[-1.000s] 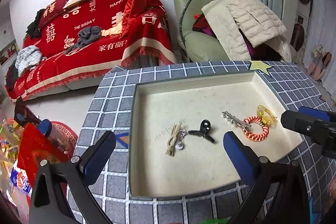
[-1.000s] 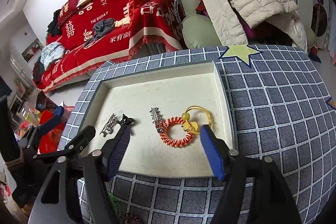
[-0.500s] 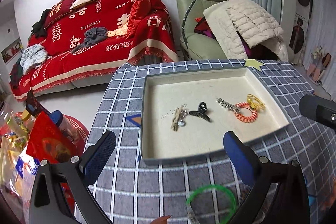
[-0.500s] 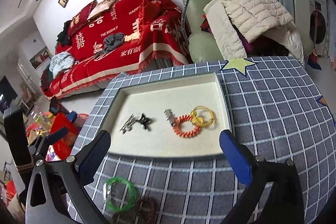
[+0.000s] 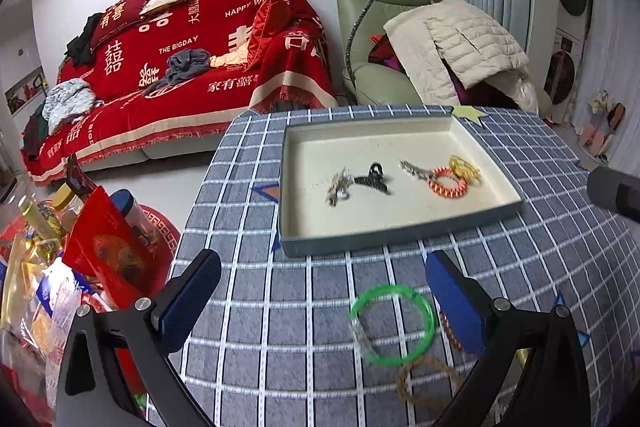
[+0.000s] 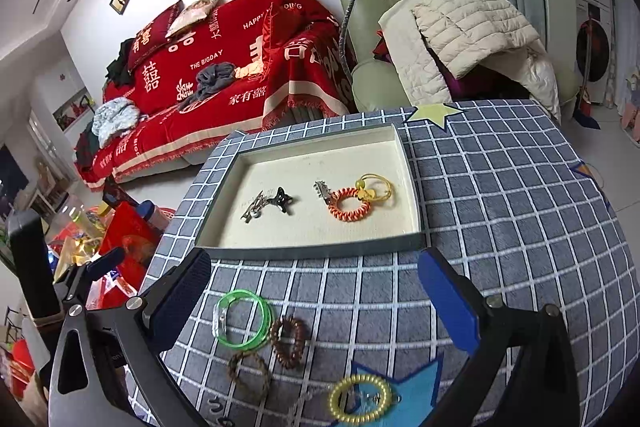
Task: Organize jewelry
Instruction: 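Lift both open tools out of the tray back over the table, then grasp the tan braided rope bracelet with the left tool while the right grasps the yellow coil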
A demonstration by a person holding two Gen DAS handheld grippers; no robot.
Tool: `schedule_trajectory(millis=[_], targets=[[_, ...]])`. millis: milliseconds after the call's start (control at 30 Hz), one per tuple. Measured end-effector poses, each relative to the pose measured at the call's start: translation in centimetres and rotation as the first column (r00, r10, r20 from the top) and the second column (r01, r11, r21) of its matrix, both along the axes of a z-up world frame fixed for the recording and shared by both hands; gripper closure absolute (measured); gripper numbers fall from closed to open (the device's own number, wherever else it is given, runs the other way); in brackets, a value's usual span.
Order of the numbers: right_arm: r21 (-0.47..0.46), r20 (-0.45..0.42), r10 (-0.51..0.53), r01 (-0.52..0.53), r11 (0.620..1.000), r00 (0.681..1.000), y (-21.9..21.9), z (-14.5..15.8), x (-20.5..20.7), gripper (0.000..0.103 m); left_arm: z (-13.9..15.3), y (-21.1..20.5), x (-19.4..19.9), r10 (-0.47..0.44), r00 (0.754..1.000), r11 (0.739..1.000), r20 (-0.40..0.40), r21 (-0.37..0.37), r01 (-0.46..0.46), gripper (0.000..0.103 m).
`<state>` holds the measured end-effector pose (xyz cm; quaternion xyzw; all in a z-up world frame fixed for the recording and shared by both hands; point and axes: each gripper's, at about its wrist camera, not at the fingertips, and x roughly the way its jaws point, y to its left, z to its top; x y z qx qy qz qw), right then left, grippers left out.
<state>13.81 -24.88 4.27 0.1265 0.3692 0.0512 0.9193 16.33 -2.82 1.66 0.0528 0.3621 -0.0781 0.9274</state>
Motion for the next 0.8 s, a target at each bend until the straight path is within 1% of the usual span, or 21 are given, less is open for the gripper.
schedule_trajectory(millis=[167,300,500,633,800], targets=[[-0.001,-0.004,0.006,-0.006,1.0,1.0,0.0,-0.3,-1.9,0.0,-1.0,0.3,-2.0,-0.024,0.999,1.0,-0.021,0.012,0.024,0.0],[-0.002,-0.025,0.006,-0.006,1.0,1.0,-0.2,-1.0,-3.1,0.0,-2.3,0.6,-3.7,-0.033,0.998,0.999,-0.056,0.006,0.033,0.0],[-0.009,-0.091,-0.013,0.012,1.0,0.996,-0.7,-3.8,-4.8,0.0,-4.4,0.6,-5.4,-0.027,0.995,1.0,-0.099,0.012,0.028,0.0],[0.004,-0.156,-0.048,0.049,0.999,0.987,-1.7,-6.4,-5.8,0.0,-5.9,0.2,-6.3,-0.029,0.991,0.999,-0.131,0.02,0.032,0.0],[-0.012,-0.206,-0.091,0.09,0.996,0.974,-3.0,-8.3,-6.6,0.0,-7.2,-0.1,-6.5,-0.013,0.986,1.0,-0.166,0.019,0.016,0.0]])
